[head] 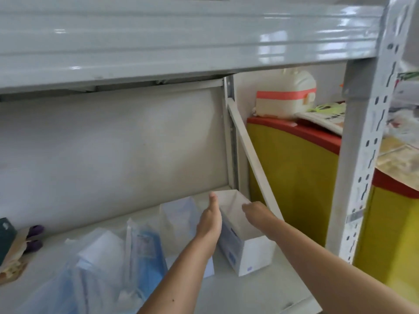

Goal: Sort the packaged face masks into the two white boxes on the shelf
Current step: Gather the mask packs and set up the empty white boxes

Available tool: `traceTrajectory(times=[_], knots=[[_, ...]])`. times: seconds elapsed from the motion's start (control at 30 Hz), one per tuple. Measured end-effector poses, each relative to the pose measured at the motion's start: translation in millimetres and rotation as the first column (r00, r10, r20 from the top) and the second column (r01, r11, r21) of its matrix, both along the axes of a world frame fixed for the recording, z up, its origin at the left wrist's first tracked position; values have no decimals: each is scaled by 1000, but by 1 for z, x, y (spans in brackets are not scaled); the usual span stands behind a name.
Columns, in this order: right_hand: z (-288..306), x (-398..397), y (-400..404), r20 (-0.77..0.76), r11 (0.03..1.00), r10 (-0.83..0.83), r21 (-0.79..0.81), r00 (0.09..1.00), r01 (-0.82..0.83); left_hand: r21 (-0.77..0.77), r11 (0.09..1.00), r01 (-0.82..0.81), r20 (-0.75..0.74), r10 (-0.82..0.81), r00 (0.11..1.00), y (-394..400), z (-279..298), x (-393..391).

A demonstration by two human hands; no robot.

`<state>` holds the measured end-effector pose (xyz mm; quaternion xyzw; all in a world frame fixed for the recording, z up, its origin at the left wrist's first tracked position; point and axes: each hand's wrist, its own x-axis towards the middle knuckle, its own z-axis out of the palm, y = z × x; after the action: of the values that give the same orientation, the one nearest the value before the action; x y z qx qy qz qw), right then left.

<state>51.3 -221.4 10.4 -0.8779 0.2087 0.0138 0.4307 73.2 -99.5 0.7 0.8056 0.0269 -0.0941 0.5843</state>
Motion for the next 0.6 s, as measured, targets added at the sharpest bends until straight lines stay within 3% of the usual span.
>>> traceTrajectory(times=[0.13, 0.37, 0.6], knots=[[-6, 8, -2, -42, 997, -24, 67, 999, 27, 126, 989, 73, -26, -70, 997, -12, -8, -1], [-9, 13, -1, -126, 985, 63, -150, 990, -81, 214, 972, 93, 38, -103, 994, -1, -11, 0], [-23, 19, 6, -289, 884, 86, -419, 953, -207, 182, 977, 112, 37, -121, 992, 8, -11, 0]])
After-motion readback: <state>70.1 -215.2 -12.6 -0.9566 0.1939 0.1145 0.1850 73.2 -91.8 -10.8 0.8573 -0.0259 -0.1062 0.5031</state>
